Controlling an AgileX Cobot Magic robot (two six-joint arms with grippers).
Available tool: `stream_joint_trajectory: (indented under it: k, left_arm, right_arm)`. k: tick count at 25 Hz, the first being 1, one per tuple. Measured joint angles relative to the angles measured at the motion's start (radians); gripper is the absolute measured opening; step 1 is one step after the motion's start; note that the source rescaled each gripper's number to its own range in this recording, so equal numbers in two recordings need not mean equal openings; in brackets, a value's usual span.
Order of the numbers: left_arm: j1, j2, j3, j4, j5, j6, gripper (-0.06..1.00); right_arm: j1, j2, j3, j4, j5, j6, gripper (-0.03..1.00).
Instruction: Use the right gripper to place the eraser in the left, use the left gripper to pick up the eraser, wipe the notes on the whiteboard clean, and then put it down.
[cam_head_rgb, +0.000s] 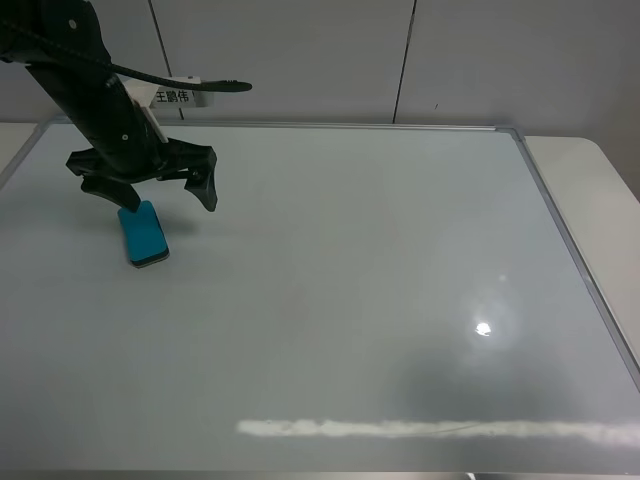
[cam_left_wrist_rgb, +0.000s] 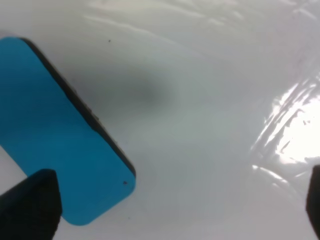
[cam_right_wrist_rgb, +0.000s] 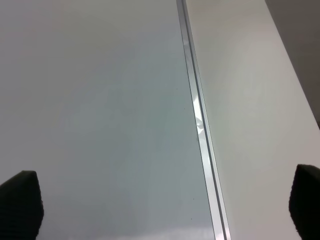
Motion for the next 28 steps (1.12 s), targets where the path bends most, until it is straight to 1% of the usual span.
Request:
stream_joint_trajectory:
  k: [5,8,11,14,17,23,26,28]
  left_arm:
    - [0.000,-0.083,0.013,0.001,-0.001,0.003,0.99]
    - [0.005,-0.209,0.033,0.002,-0.013,0.014,0.99]
    - [0.037,-0.349,0.063,0.000,-0.026,0.032,0.99]
    - [0.108,-0.494,0.122,-0.006,-0.027,0.041,1.00]
    - [0.192,-0.644,0.210,0.015,-0.029,0.073,1.00]
    - [0.317,-0.961,0.358,0.024,-0.025,0.189,1.00]
    - [0.374,-1.129,0.410,0.024,0.022,0.253,1.00]
    - [0.410,-1.230,0.431,0.025,0.065,0.275,1.00]
  right_arm:
    - [0.000,0.000,0.000,0.000,0.000,0.000,0.99]
    - [0.000,0.000,0.000,0.000,0.000,0.000,0.99]
    - [0.000,0.000,0.000,0.000,0.000,0.000,0.99]
    - [0.000,0.000,0.000,0.000,0.000,0.000,0.99]
    - [0.000,0.000,0.000,0.000,0.000,0.000,0.99]
    - [0.000,0.000,0.000,0.000,0.000,0.000,0.99]
    - [0.000,0.000,0.000,0.000,0.000,0.000,0.99]
    - [0.000,0.000,0.000,0.000,0.000,0.000,0.99]
